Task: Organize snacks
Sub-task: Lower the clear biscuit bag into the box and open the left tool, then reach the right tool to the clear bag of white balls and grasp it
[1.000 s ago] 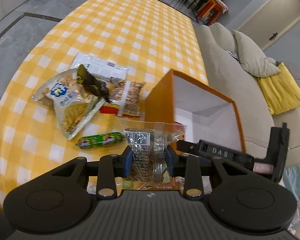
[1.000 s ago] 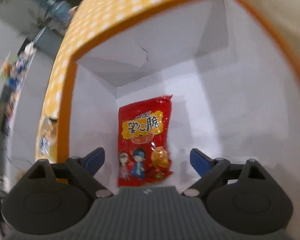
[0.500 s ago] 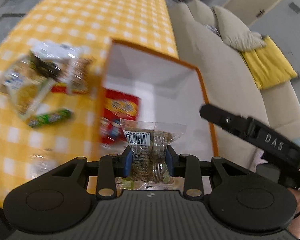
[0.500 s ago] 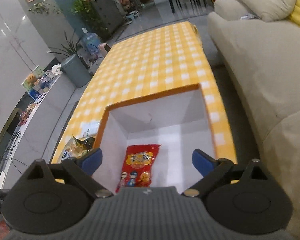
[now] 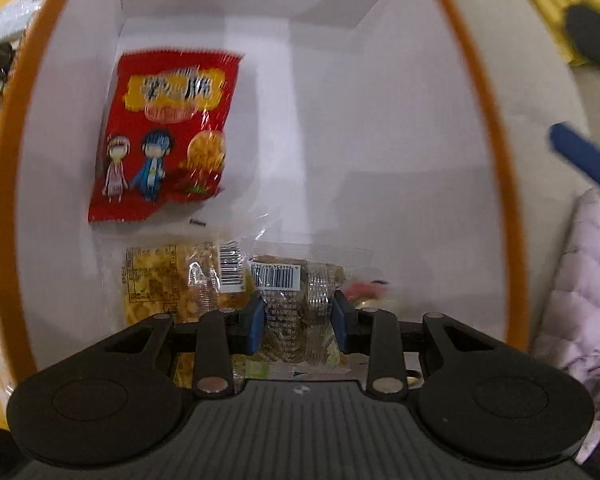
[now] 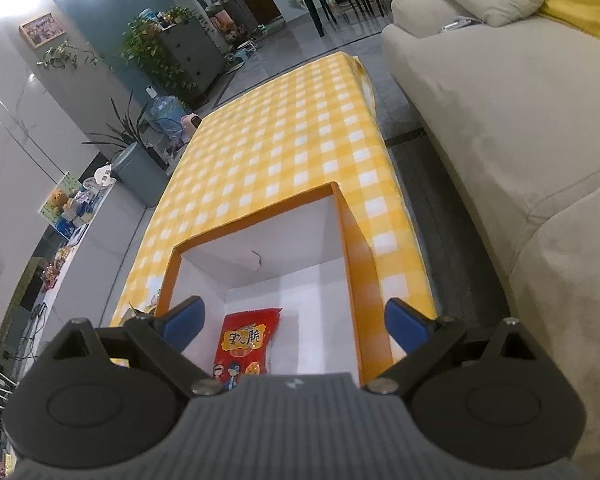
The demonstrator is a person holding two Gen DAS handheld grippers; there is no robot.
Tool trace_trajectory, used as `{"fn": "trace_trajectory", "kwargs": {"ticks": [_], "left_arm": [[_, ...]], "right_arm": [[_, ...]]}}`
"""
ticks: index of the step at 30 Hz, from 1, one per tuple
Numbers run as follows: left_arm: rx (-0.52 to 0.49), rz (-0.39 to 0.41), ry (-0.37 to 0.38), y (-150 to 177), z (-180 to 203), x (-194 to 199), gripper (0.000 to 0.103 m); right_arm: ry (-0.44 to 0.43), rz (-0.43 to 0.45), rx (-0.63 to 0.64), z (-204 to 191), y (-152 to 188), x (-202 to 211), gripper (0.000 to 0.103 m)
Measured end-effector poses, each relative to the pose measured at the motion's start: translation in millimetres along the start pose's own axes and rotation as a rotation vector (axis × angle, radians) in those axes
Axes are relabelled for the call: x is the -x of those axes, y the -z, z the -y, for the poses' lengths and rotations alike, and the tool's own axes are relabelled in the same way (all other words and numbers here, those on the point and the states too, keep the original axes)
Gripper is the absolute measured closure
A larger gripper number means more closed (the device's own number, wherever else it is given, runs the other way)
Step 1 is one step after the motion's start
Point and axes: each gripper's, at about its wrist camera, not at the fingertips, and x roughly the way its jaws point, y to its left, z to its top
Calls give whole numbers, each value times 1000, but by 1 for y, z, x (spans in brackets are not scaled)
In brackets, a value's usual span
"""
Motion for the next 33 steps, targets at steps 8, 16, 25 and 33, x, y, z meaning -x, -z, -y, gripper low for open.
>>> {"fn": "trace_trajectory", "kwargs": {"ticks": [8,16,25,33], "left_arm": [[35,-9,-64,-2,3,-10,62],[-11,60,-14,18,16,-4,28],[-15,132,-20,37,23,37,26],[-52,262,-93,44,5,112,21]], "right_arm": [[27,-17,15,-2,-1,-7,9],[91,-45,47,3,2,-12,9],[85,-21,38,4,2,2,9],[105,5,34,-5,2,6,9]]}}
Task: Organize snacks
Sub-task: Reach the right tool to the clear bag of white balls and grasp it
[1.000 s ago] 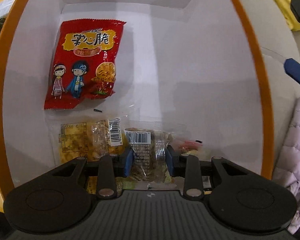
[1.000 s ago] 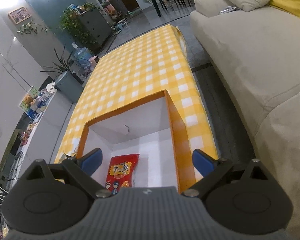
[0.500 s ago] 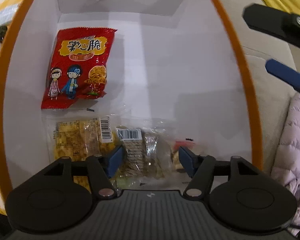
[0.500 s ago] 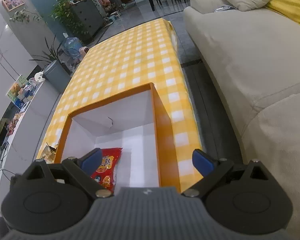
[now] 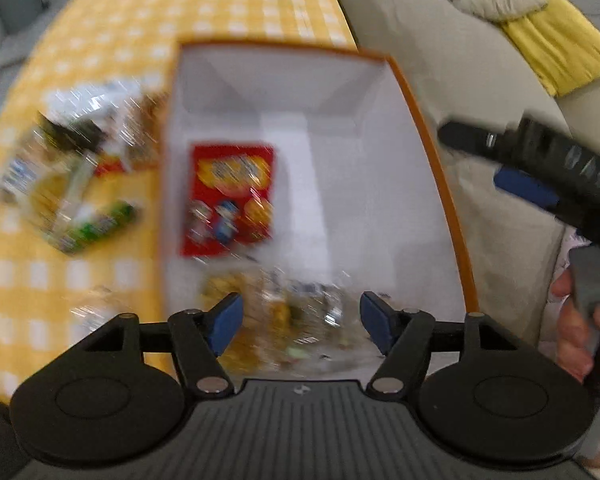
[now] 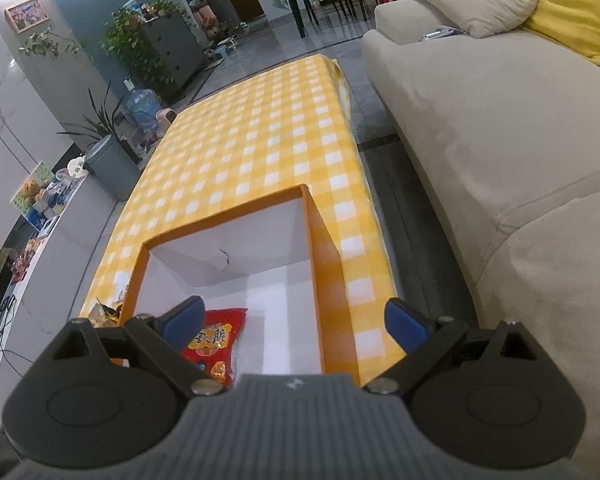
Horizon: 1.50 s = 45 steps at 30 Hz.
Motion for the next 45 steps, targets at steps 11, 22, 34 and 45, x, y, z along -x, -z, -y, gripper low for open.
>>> {"fn": "trace_trajectory", "kwargs": {"ticks": [11,22,34,45], "left_arm": [[89,94,-73,7,-66,55,19],[276,178,-226,35,-157,86,19],[439,231,-116,52,-255,77,19],[465,161,-56,58,-275,54,19]], "right_arm": [[-37,27,56,-49,6,1,10],[-129,75,306,-164,42,38,13],[-88,116,435,-260,167,14,20],[64,-6,546,-262,238,-85,26]]}}
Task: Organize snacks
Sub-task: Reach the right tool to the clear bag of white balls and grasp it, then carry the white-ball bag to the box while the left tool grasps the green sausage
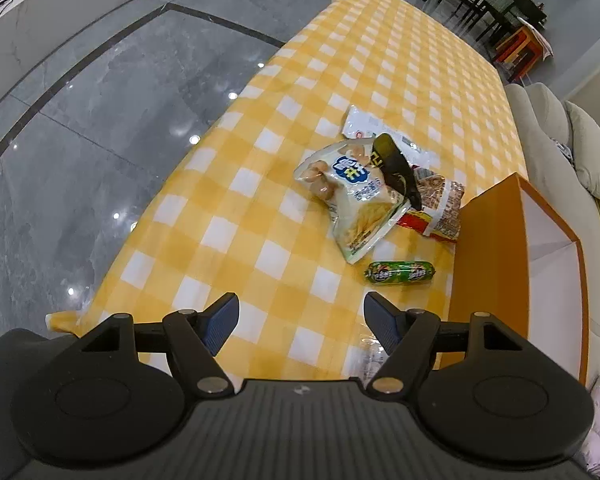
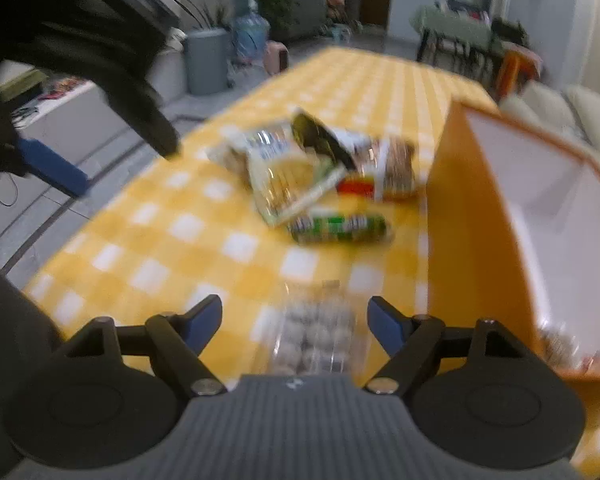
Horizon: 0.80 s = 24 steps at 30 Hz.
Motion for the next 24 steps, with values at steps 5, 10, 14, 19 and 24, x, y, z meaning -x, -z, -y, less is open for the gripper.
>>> {"fn": "trace_trajectory", "kwargs": {"ticks": [5,10,14,19,24], "left_arm": [[36,-45,32,-2,-7,-6,19],[39,-58,23,-2,-6,-11,19],[16,-61,23,-2,-2,-12,19],[9,-71,33,-1,1,-15,19],[6,-57,11,-1,-2,-14,19]], "right_arm": [[47,-89,9,2,11,-29,32],[53,-92,-39,4,14,-33,30],[32,-89,-74,7,14,-34,40],[6,-65,47,-6,14,-28,53],[-33,-65,18,0,10,-26,55]]}}
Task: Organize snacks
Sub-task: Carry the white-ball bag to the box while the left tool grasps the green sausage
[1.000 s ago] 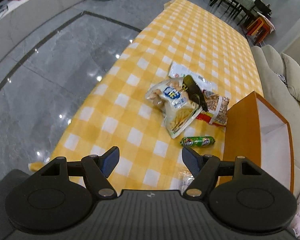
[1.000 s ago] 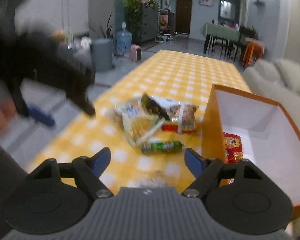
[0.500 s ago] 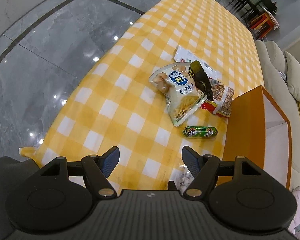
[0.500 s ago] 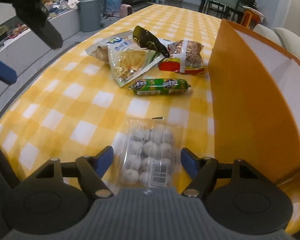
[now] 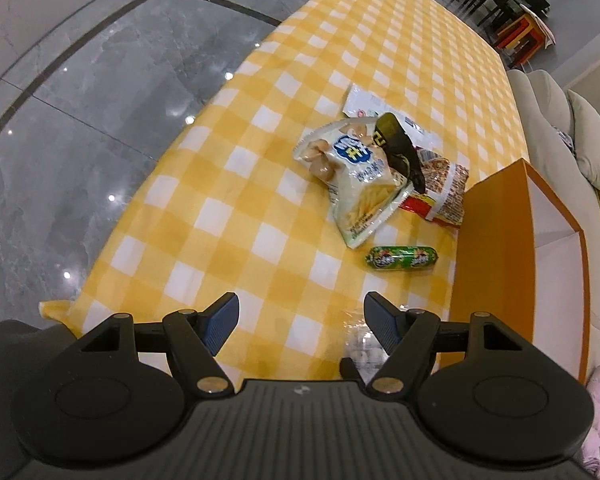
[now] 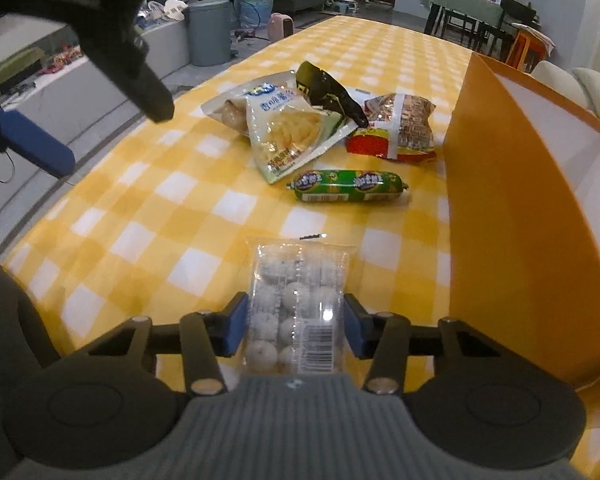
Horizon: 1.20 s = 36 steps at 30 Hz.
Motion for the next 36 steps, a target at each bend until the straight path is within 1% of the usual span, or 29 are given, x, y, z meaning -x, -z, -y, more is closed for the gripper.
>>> {"fn": "trace_trajectory", "kwargs": {"ticks": [5,8,11,13,15,18,20,21,23,24,25,27,29,33,34,36], "left_arm": [[23,7,-1,-2,-7,3,19],[15,29,-11,-3,-9,7,19],[29,57,-15,-5,-14,12,20],[20,77,4,-6,-15,17,20],[7,97,16,-7,-15,19,20],[-28,102,22,-9,-7,18,21],[-45,103,50,-11,0,19,24],[-59,123,73,-11,5,22,24],[-123,172,132,-14,19,27,23],[-156,181,158,-15,26,27,22],[-197,172,171,-17,35,25,21],[-291,127,142,-21,55,13,21],[-377,113,123,-23,72,-1,22],[-564,45,176,-23,100,-38,23],[-613,38,185,-19,105,-44,23],[-758,48,194,-6,116,-55,23]], "right_arm": [[-21,24,-29,0,-2,7,55],[-31,49,-41,0,-7,15,55],[-66,72,-62,5,-14,24,55],[-87,80,-77,9,-20,30,55],[-122,108,-113,16,-28,40,55],[-153,153,-156,26,-41,58,55],[-165,189,-183,36,-50,69,55],[-167,210,-195,42,-55,76,55],[-167,248,-215,57,-62,88,55],[-163,265,-230,65,-65,93,55],[-155,281,-244,73,-67,99,55],[-131,313,-260,90,-72,109,55],[-97,341,-276,107,-75,116,55],[-40,360,-359,147,-74,122,55],[-31,359,-376,155,-72,122,55],[-15,356,-404,167,-70,119,55]]}}
